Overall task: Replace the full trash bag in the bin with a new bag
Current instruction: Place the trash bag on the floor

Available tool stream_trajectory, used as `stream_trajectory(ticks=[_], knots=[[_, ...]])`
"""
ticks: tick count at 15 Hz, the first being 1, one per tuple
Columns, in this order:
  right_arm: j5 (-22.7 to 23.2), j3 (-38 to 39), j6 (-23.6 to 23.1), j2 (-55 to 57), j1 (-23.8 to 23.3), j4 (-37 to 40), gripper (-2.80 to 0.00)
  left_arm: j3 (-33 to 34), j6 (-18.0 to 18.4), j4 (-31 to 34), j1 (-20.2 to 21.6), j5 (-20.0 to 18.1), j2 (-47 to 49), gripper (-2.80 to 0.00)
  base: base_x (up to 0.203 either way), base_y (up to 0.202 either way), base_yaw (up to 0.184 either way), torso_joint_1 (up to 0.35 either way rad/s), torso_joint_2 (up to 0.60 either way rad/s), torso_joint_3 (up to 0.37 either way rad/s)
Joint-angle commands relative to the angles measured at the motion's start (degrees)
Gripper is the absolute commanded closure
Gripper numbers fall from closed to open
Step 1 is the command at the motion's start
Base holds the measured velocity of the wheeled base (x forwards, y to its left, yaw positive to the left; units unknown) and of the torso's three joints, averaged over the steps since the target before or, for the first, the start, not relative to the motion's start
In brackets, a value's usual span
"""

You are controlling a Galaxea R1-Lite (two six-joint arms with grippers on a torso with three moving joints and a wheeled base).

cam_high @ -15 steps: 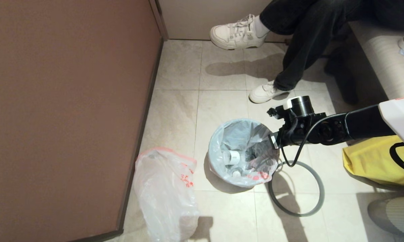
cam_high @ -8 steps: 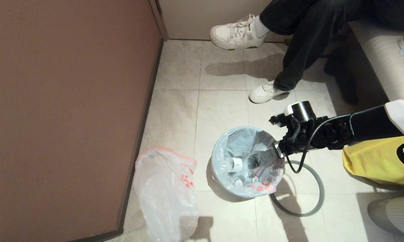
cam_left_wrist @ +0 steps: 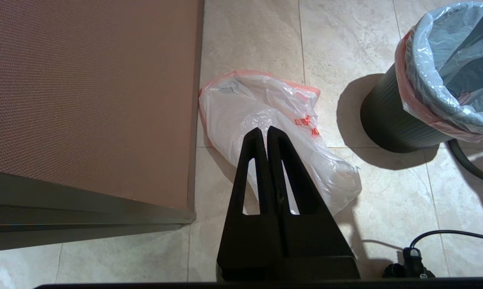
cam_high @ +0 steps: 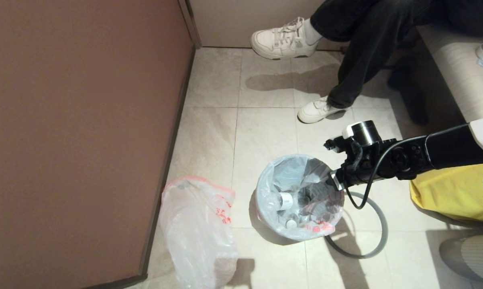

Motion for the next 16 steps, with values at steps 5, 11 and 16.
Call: stream_trajectory(ticks=[5, 11, 16], knots=[[-0.2, 0.3, -0.4, 1.1, 0.1, -3.2, 0.00, 0.0, 0.0, 0.0, 0.0, 0.1, 0.0, 0.00, 0.000, 0.000, 0.000, 0.000, 0.00, 0.000], [-0.2, 0.4, -0.4, 0.9, 0.4, -3.4, 0.00, 0.0, 0.0, 0.0, 0.0, 0.0, 0.0, 0.00, 0.000, 0.000, 0.000, 0.000, 0.00, 0.000], [0.0, 0.5, 0.1, -0.7, 0.4, -3.0, 0.00, 0.0, 0.0, 0.0, 0.0, 0.0, 0.0, 0.00, 0.000, 0.000, 0.000, 0.000, 0.00, 0.000]])
